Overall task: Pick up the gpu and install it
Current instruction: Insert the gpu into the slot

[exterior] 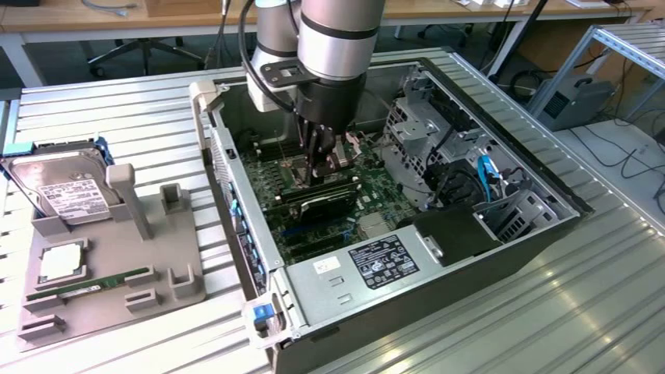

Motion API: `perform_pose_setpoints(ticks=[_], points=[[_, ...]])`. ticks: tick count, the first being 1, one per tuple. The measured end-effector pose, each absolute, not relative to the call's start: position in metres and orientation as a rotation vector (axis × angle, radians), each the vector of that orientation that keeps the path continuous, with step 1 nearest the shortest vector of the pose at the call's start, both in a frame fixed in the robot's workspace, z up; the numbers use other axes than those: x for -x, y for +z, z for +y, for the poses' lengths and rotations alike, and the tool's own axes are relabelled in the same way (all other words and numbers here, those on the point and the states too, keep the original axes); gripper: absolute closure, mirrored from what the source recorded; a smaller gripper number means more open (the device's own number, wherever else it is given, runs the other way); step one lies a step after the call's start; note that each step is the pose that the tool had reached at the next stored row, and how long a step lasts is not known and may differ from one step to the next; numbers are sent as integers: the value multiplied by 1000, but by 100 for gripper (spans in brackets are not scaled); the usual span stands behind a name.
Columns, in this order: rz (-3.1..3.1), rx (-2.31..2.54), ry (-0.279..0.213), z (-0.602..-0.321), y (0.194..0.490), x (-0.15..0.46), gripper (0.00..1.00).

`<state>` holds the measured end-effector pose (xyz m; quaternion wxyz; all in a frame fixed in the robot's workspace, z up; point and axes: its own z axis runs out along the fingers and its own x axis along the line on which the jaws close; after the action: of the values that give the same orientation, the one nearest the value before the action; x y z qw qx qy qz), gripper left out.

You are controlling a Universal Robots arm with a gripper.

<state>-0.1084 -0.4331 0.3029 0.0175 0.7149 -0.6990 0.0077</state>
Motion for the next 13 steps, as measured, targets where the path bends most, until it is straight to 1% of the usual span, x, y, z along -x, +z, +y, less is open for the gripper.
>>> perform_pose_setpoints(ticks=[13], points=[[-2173,-2220,24,-433,303,107,89]])
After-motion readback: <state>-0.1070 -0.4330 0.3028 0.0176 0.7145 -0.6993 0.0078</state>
